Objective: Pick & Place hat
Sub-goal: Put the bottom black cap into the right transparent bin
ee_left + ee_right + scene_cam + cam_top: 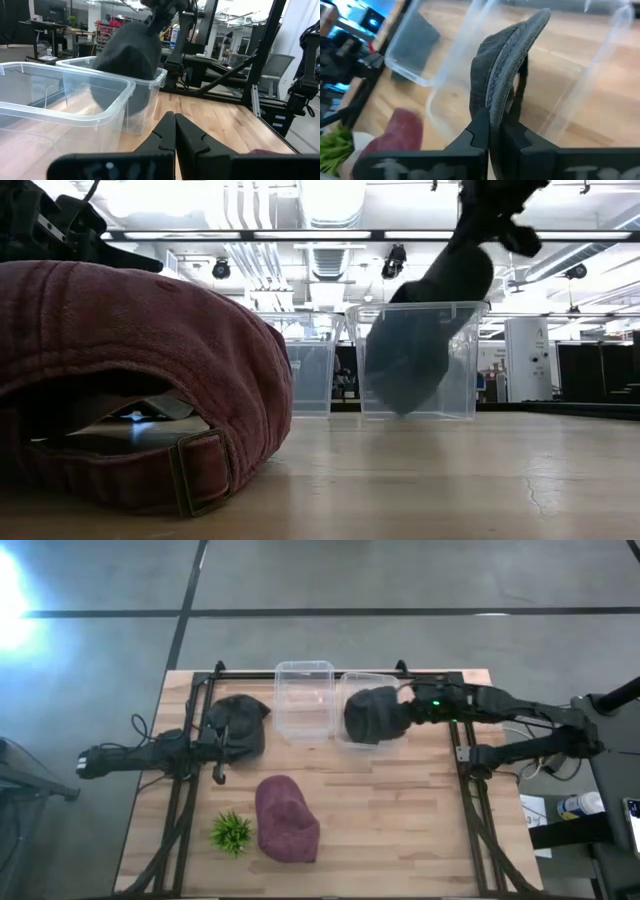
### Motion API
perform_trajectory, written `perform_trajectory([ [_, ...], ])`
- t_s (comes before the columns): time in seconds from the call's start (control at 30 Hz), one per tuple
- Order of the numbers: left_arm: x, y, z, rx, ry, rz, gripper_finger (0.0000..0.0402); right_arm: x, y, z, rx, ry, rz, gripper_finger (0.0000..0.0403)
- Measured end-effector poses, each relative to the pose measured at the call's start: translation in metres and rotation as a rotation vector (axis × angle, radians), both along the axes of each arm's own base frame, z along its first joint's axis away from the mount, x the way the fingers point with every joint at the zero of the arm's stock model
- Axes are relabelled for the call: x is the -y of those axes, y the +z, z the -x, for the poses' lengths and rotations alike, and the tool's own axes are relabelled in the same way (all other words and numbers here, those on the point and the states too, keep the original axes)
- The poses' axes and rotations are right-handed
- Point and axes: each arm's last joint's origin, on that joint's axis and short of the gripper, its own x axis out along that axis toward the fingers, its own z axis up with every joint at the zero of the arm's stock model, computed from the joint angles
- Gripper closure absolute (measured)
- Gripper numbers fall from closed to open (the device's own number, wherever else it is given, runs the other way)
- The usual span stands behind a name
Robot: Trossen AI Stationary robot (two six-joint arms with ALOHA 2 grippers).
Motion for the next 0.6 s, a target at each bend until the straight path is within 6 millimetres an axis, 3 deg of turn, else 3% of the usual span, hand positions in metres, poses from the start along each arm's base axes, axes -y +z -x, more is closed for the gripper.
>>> perform_trajectory([
  [0.13,0.0,0.0,0.0,-0.001,0.0,0.0,0.0401,0.012,-0.007,-0.025,-0.067,-0.004,0.042,0.038],
  [0.3,0.0,0.0,0.0,-0.002,0.0,0.0,0.0401,0.028,-0.018,-0.053,-0.169,0.019,0.079,0.033],
  [0.47,0.0,0.0,0.0,-0.002,0.0,0.0,0.0401,0.034,-0.009,-0.076,-0.173,0.072,0.112,0.0254],
  [0.6,0.0,0.0,0.0,0.001,0.001,0.001,0.0401,0.035,0.013,-0.087,-0.149,0.135,0.231,0.0202],
])
